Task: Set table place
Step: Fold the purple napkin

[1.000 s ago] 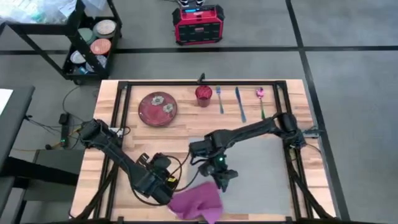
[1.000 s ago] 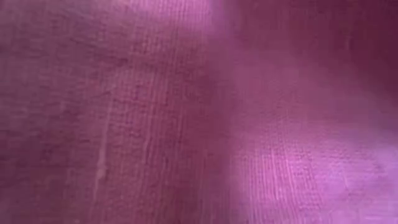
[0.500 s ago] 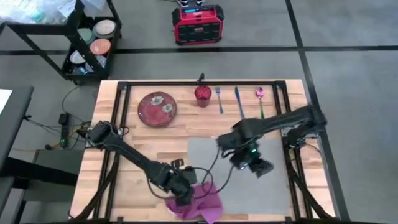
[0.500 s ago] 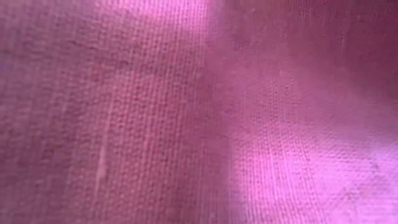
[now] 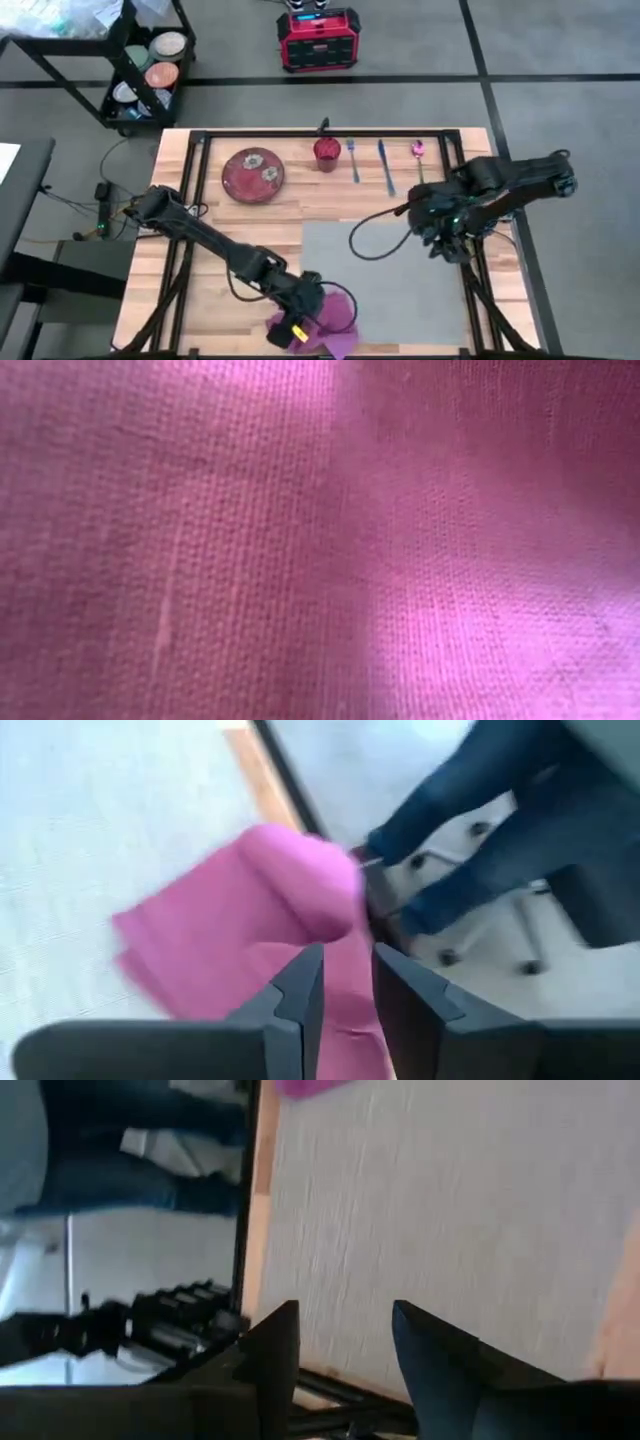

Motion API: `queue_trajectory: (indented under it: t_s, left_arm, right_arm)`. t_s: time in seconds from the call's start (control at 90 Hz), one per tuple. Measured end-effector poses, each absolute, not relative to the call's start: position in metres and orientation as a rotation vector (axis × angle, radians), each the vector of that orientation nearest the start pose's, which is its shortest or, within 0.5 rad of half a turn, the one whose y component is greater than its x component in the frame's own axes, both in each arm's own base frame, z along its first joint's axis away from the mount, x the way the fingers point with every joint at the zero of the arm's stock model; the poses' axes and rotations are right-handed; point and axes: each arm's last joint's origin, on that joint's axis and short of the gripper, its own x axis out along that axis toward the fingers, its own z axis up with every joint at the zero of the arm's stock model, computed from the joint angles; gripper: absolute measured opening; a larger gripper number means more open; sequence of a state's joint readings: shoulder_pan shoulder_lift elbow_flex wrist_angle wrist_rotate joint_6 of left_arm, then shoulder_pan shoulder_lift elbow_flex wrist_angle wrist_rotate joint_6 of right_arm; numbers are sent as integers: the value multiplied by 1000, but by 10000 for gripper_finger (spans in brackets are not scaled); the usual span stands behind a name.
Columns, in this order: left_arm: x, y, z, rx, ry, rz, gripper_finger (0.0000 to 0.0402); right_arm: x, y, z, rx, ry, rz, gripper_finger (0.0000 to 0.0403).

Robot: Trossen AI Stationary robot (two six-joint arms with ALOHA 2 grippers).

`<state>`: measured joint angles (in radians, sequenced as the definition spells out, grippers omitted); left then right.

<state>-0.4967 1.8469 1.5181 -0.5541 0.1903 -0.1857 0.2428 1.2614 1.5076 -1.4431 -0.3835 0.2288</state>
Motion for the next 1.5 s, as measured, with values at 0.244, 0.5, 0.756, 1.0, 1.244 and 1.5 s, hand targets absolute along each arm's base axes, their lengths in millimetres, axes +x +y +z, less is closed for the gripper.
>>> queue_trajectory:
  t_s: [0.244,0.5,0.756,1.0,1.244,1.5]
  left_arm:
    - [355,-193,245,-19,899,-678,68]
    - [349,-170,201,-158,1040,-551,68]
    - [337,-177,177,-752,1146,-256,68]
    - [311,-210,192,-1003,1127,-19,68]
    - [312,-230,178,-1111,1084,28,68]
    - [312,-225,174,-1069,1073,102,46]
  right_arm:
    - [192,58,385,302,1260,378,147]
    - [202,61,379,319,1287,355,147]
    - [210,63,377,398,1278,307,147]
    - [208,68,377,394,1289,318,147]
    - [208,68,377,389,1289,315,147]
    - [207,68,377,379,1297,317,147]
